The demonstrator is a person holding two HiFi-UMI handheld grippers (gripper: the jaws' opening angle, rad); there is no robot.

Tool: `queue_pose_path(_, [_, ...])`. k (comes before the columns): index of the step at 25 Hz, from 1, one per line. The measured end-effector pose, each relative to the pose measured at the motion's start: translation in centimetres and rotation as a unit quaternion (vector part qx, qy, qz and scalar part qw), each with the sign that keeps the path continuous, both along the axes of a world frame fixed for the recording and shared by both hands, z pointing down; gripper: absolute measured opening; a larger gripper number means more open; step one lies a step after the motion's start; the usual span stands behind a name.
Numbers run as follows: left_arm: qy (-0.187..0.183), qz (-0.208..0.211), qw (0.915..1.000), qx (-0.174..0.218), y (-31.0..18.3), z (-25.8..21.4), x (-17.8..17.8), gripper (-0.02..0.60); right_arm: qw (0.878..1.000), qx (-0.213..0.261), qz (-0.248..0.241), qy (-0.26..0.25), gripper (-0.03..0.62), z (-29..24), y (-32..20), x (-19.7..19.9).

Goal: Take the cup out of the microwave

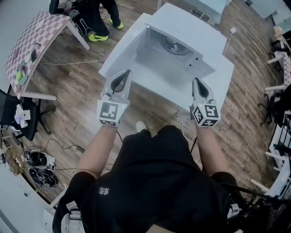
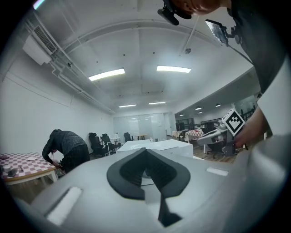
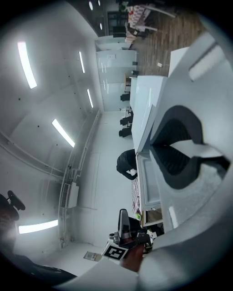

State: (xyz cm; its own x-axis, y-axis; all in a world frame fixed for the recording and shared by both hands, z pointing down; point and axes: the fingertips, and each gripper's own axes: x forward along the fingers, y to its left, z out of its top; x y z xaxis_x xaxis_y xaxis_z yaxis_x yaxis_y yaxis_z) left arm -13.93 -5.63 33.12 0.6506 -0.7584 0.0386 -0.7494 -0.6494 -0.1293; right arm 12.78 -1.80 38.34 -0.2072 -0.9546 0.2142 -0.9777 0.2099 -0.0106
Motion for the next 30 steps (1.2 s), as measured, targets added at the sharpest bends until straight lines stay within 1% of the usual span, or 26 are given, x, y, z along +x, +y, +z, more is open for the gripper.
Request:
queue_pose_path(3, [0.005,0.006,1.0,-0.004,-1.8,0.4,1.2,0.003,1.0,0.008,0.005,0.011,0.002,-0.1,-2.2,-0.2])
queue_pose_path(7, [0.009,0.01,0.9999,-0.001,-4.1,0.4,2.7,0.002,1.0,0.014,0.006,0.011,0.002,-0.2,-4.9,-0.1])
queue_pose_path(10, [0.002,0.009,0.9999,0.005,-6.2,0.6,3.7,0.003,1.0,0.016,0.003,0.01,0.002,0.8,-7.3,0.2])
queue_pose_path(13, [-0.014,0.011,0.9998,0.007,-8.5,1.5,4.9,0.003,1.0,0.013,0.002,0.013,0.002,2.6,-10.3,0.5])
queue_pose_path(16, [-0.013,0.008,0.9999,-0.007,-10.7,3.1,6.5,0.003,1.0,0.004,0.002,0.011,0.002,4.7,-13.1,1.1])
queue_pose_path(21, [-0.02,0.008,0.9997,-0.013,-14.7,5.2,8.8,0.003,1.0,-0.006,-0.008,0.012,0.002,7.6,-17.7,1.4])
queue_pose_path(24, [-0.021,0.009,0.9996,-0.015,-16.6,6.9,9.4,0.003,1.0,-0.007,-0.013,0.017,0.002,9.6,-19.9,0.9])
queue_pose_path(27, [-0.031,0.018,0.9993,-0.015,-18.0,8.6,9.9,0.002,1.0,-0.011,-0.011,0.021,0.002,11.3,-21.8,0.5])
queue_pose_path(30, [-0.031,0.025,0.999,-0.02,-19.2,9.7,10.1,0.002,0.999,-0.017,-0.012,0.025,0.003,12.8,-23.1,0.1])
